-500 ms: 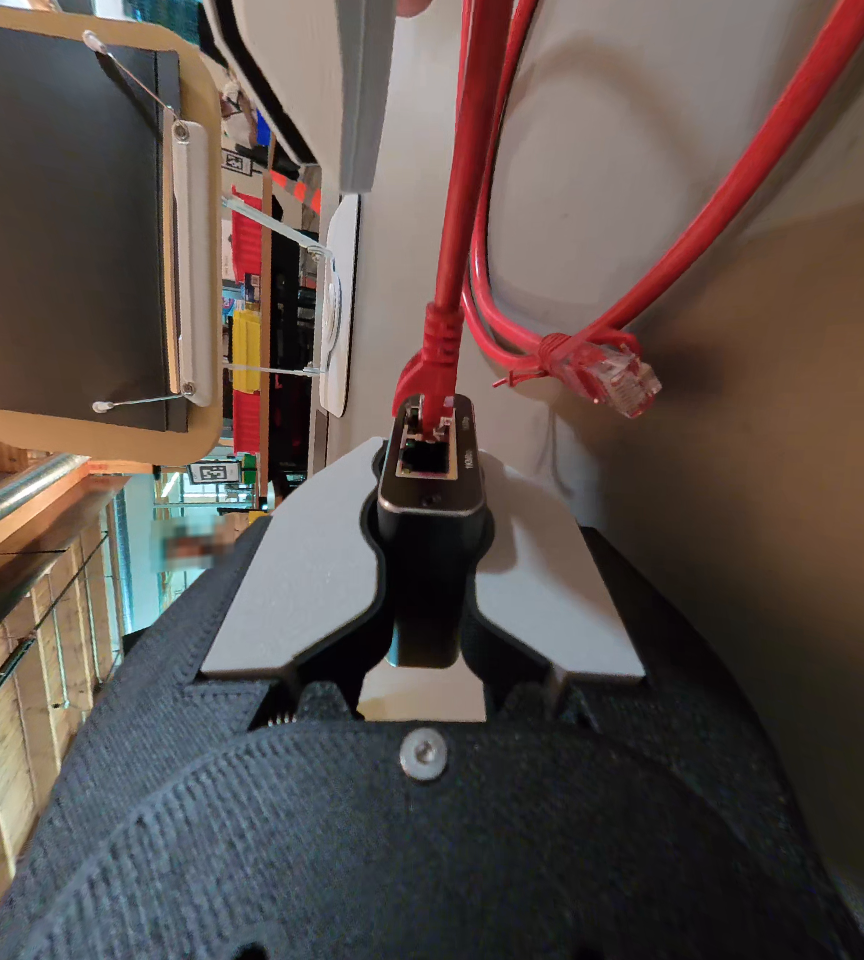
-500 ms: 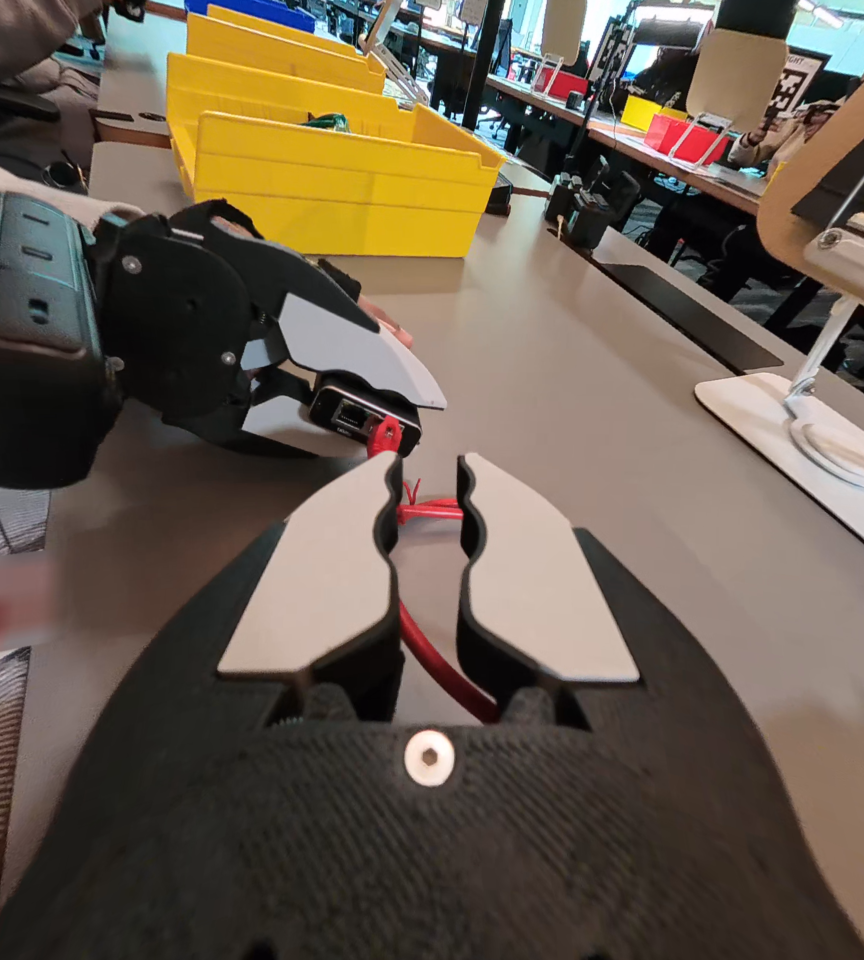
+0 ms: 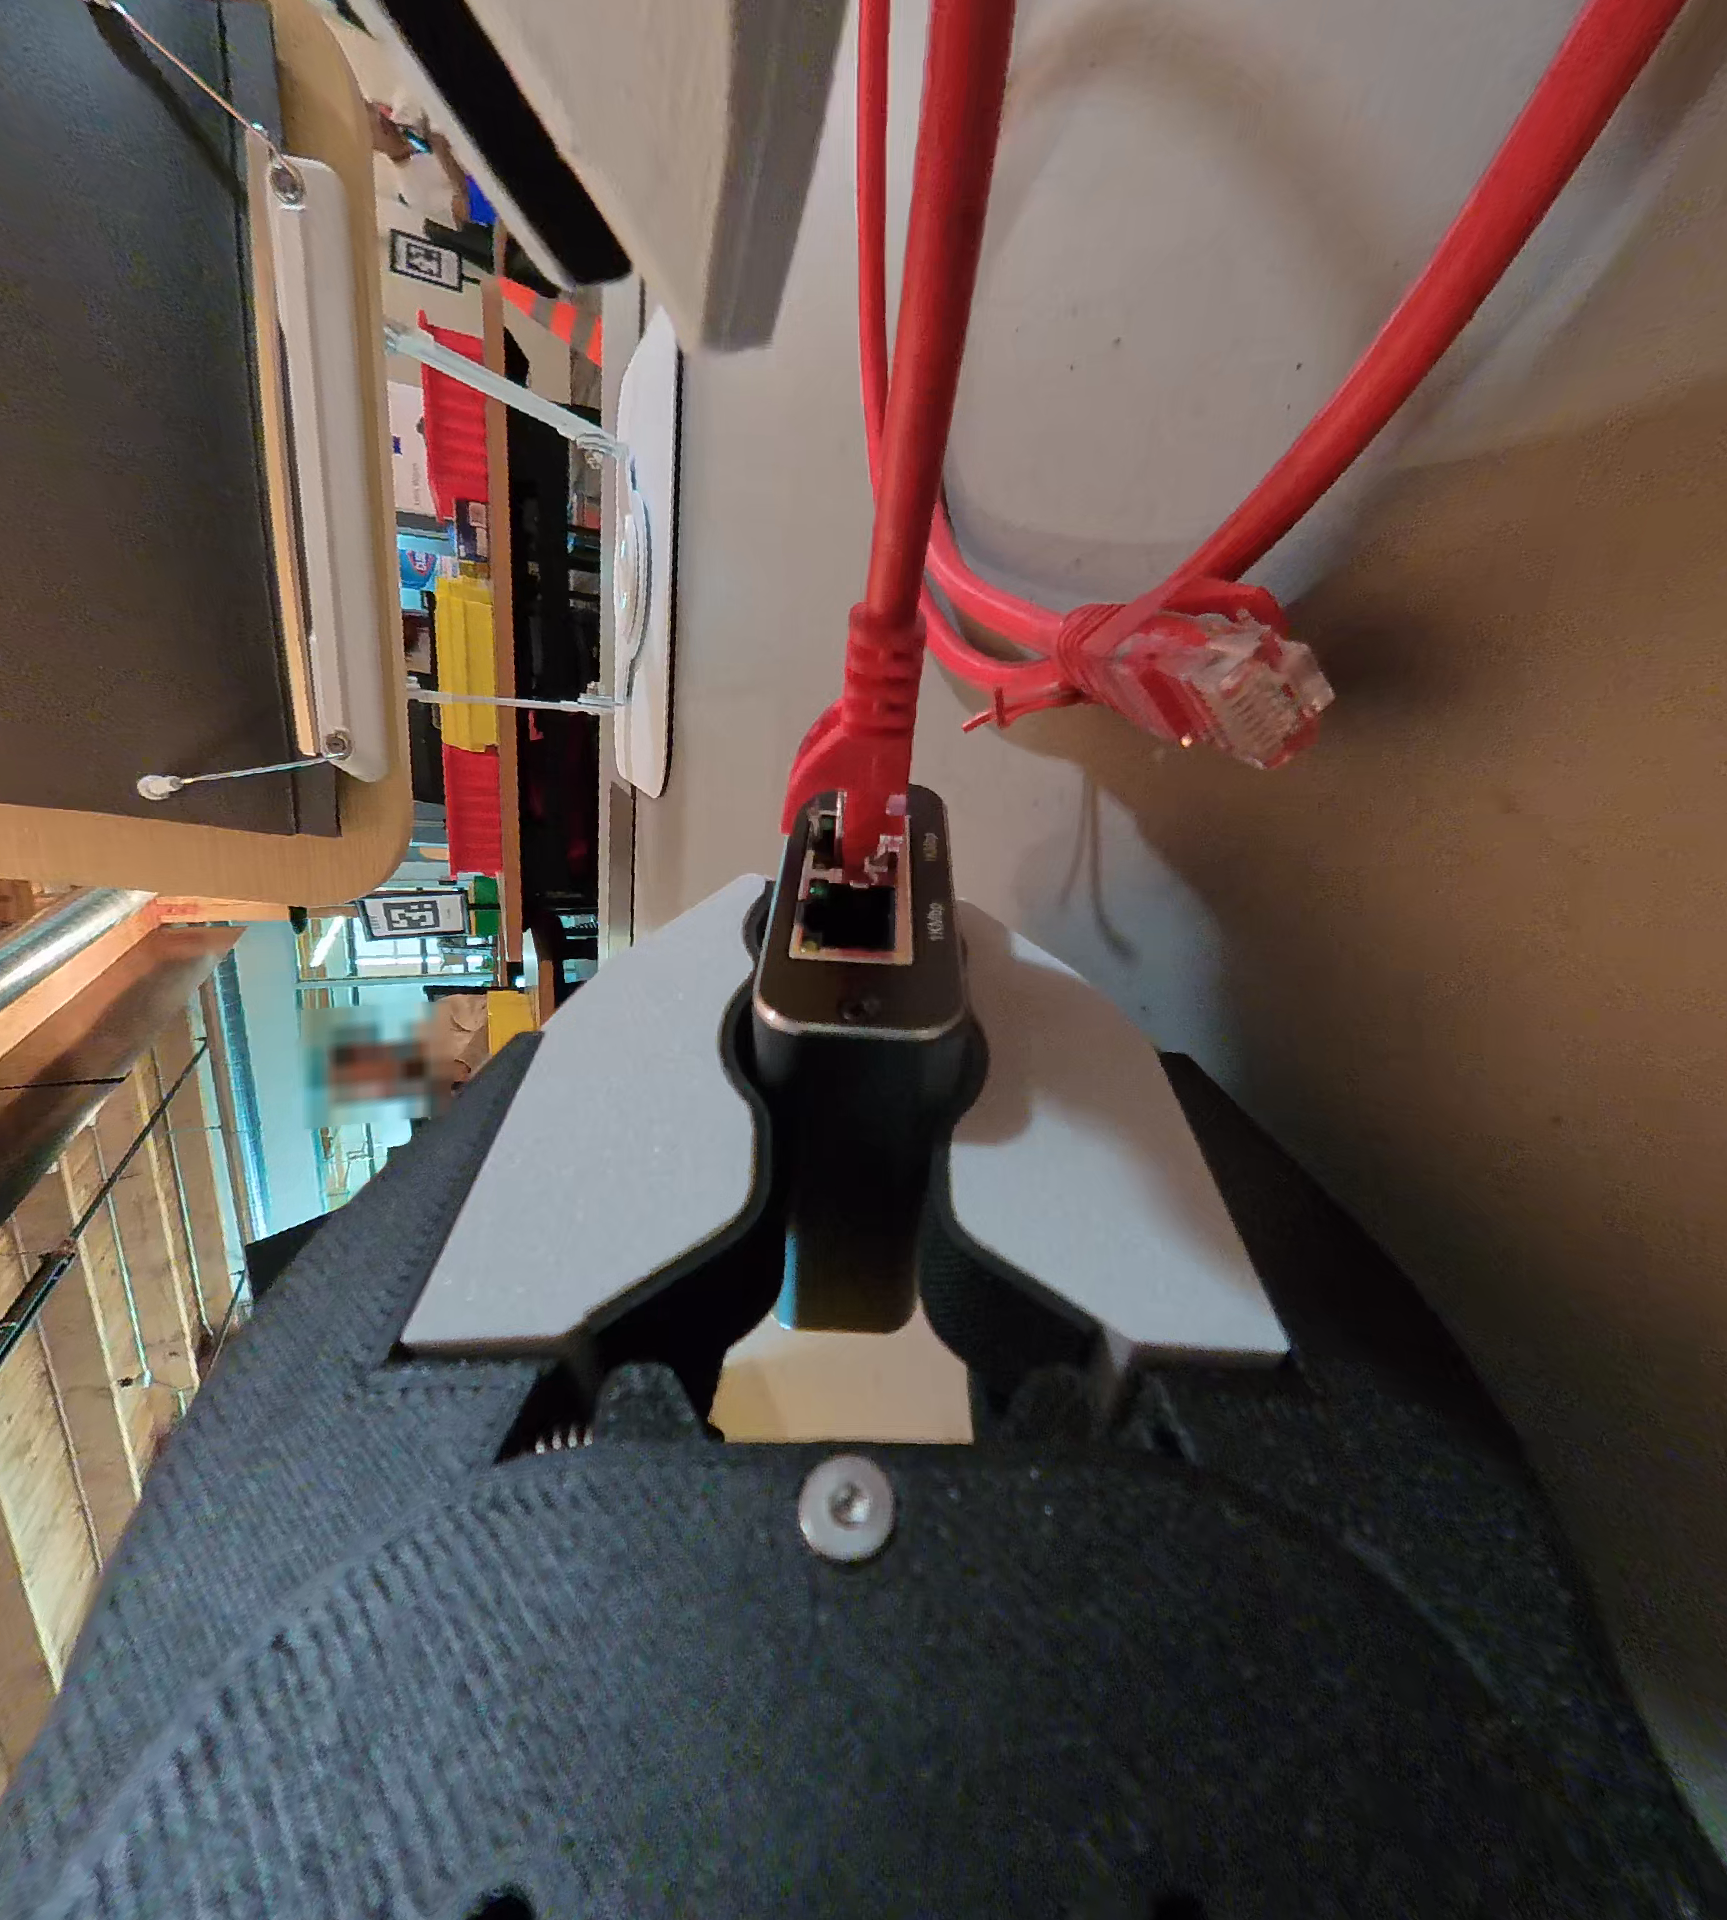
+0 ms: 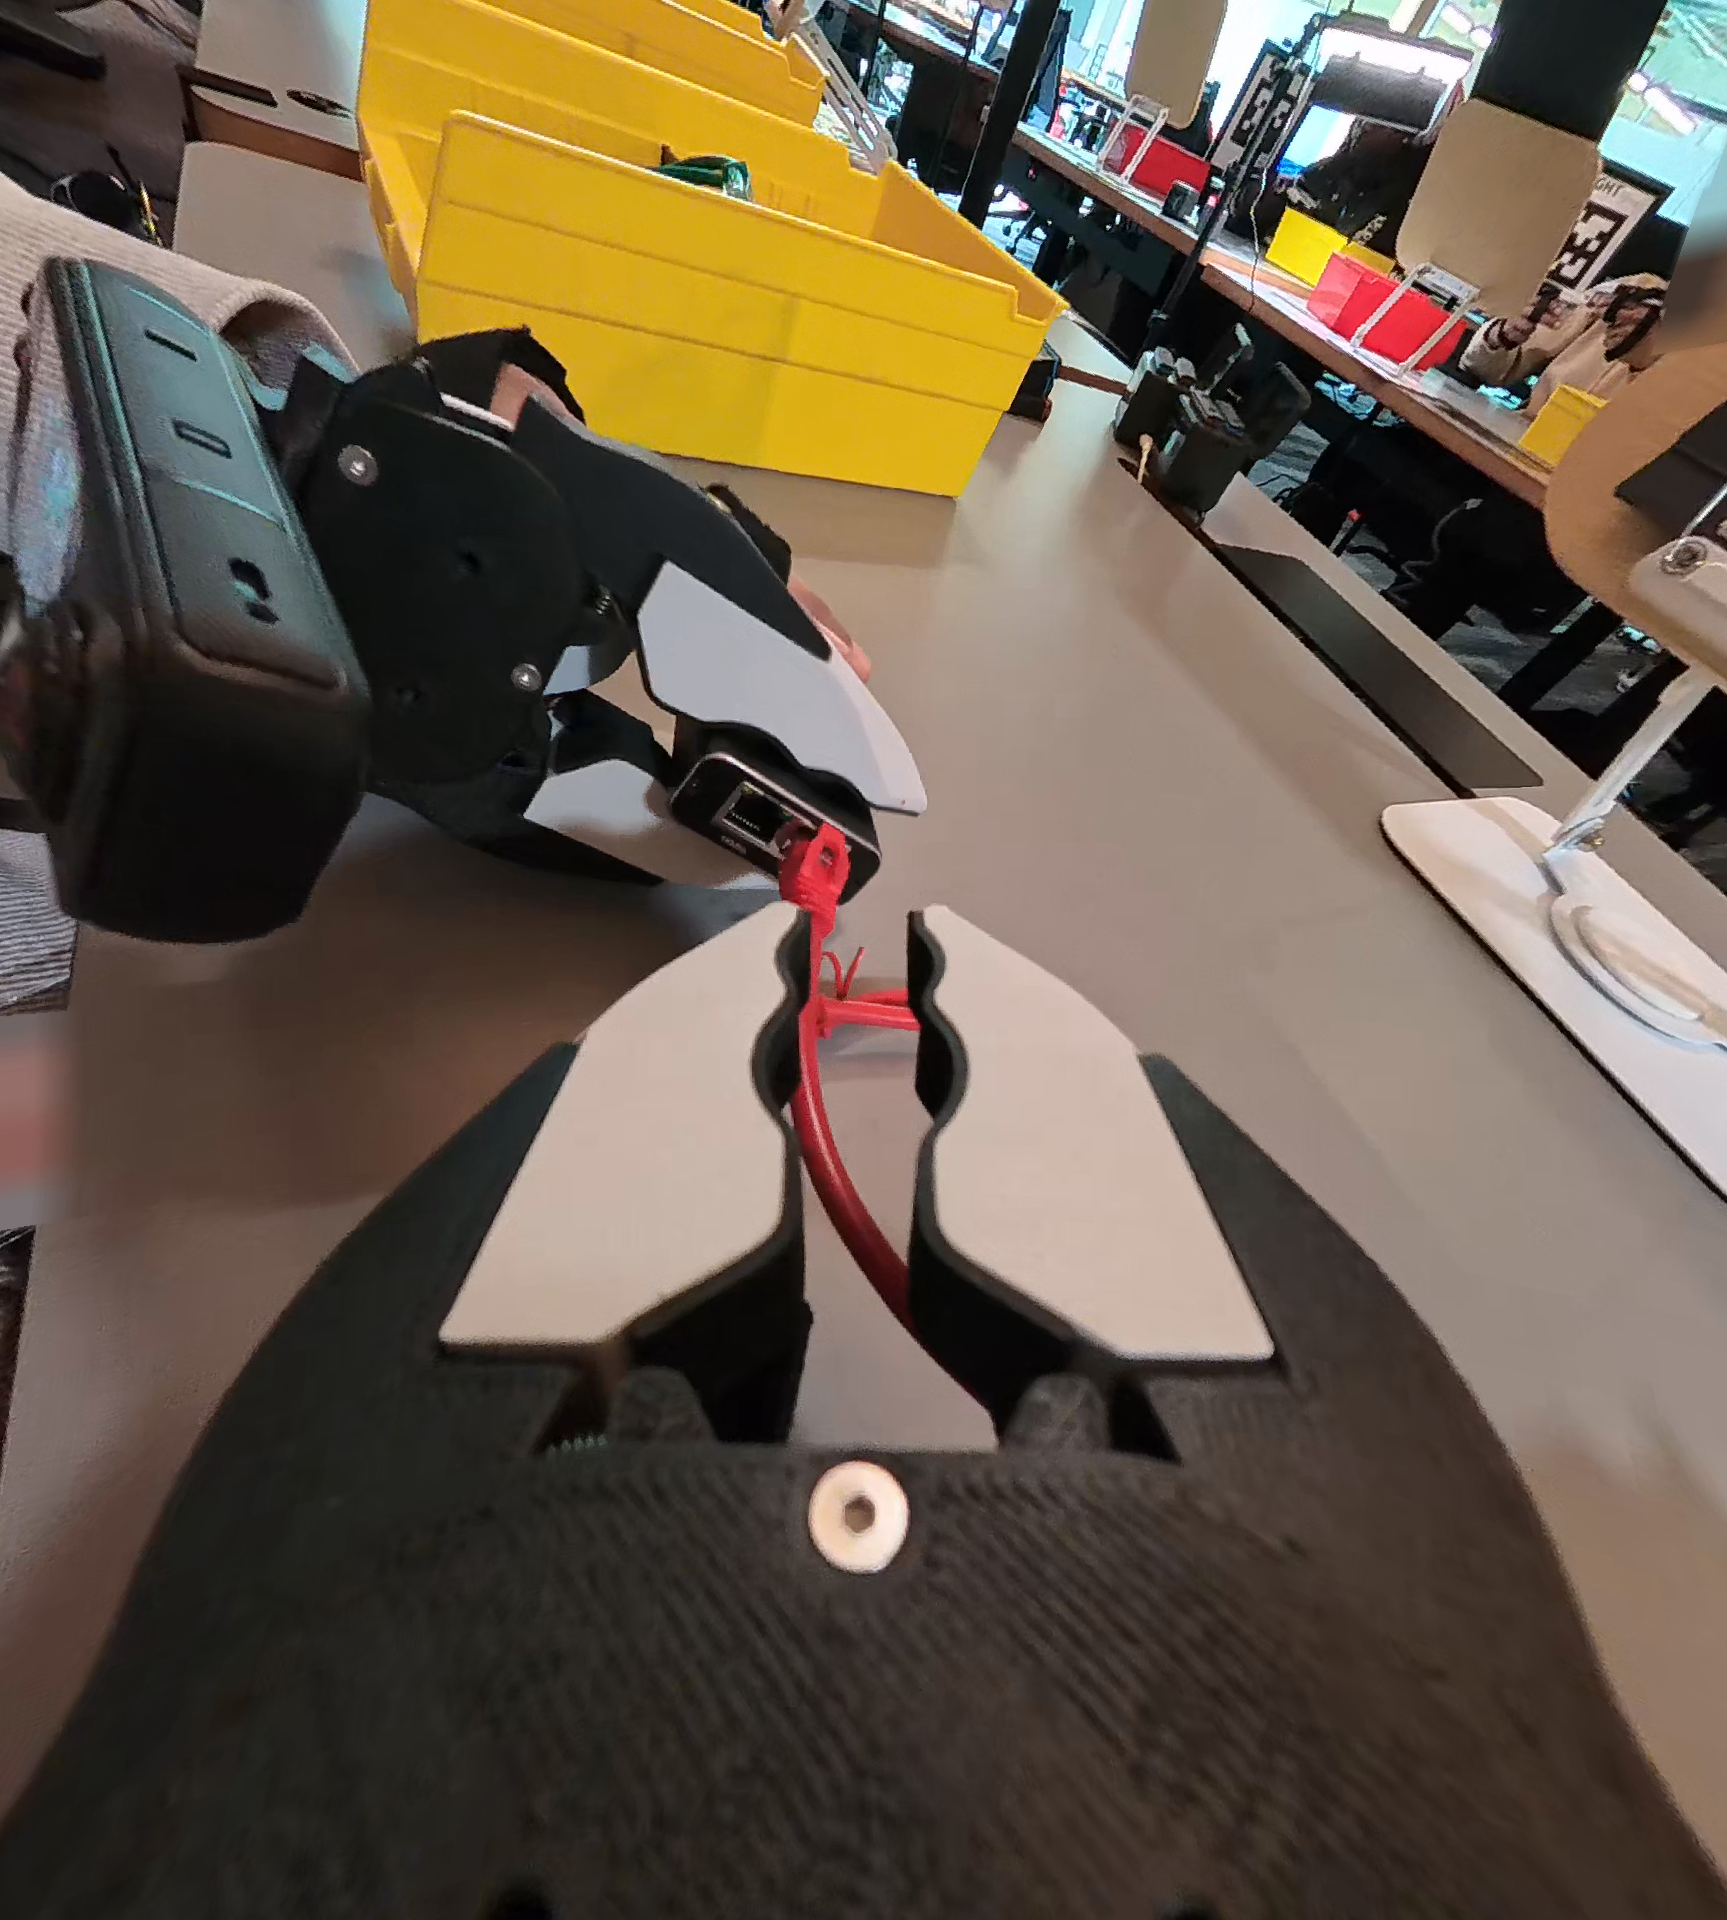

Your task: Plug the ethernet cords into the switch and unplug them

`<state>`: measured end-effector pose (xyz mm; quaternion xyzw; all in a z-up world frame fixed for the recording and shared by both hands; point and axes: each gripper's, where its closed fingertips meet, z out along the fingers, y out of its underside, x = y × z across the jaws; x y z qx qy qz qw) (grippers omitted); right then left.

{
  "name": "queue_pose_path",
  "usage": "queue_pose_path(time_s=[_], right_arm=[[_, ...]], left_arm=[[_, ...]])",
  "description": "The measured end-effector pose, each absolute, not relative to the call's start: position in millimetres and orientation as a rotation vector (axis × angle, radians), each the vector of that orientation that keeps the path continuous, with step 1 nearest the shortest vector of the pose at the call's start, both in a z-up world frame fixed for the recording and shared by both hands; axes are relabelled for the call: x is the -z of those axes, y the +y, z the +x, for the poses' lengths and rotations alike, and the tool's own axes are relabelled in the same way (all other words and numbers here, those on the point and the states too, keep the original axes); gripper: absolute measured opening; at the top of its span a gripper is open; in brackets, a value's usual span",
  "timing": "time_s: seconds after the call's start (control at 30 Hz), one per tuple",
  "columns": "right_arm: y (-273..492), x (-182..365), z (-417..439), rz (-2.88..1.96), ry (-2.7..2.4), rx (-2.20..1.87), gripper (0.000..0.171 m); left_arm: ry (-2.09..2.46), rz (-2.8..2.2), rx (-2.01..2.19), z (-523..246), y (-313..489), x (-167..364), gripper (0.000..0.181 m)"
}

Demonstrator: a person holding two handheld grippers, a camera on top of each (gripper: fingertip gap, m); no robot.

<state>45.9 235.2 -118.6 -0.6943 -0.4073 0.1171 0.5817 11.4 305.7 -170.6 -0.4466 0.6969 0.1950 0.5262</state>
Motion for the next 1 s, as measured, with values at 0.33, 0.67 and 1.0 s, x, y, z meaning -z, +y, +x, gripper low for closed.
queue_pose_path(time_s=[0.33, 0.67, 1.0], right_arm=[[235, 123, 45, -1.630, -0.972, -0.263, 0.019], [231, 148, 38, -1.705, -1.091, -0.228, 0.040], [238, 149, 44, -1.685, -1.106, -0.086, 0.005]], left_arm=[[1.678, -1.105, -0.471, 7, 310, 176, 0.027], [1.660, -1.171, -0.397, 5, 311, 178, 0.028], [1.641, -1.206, -0.313, 6, 308, 177, 0.029]])
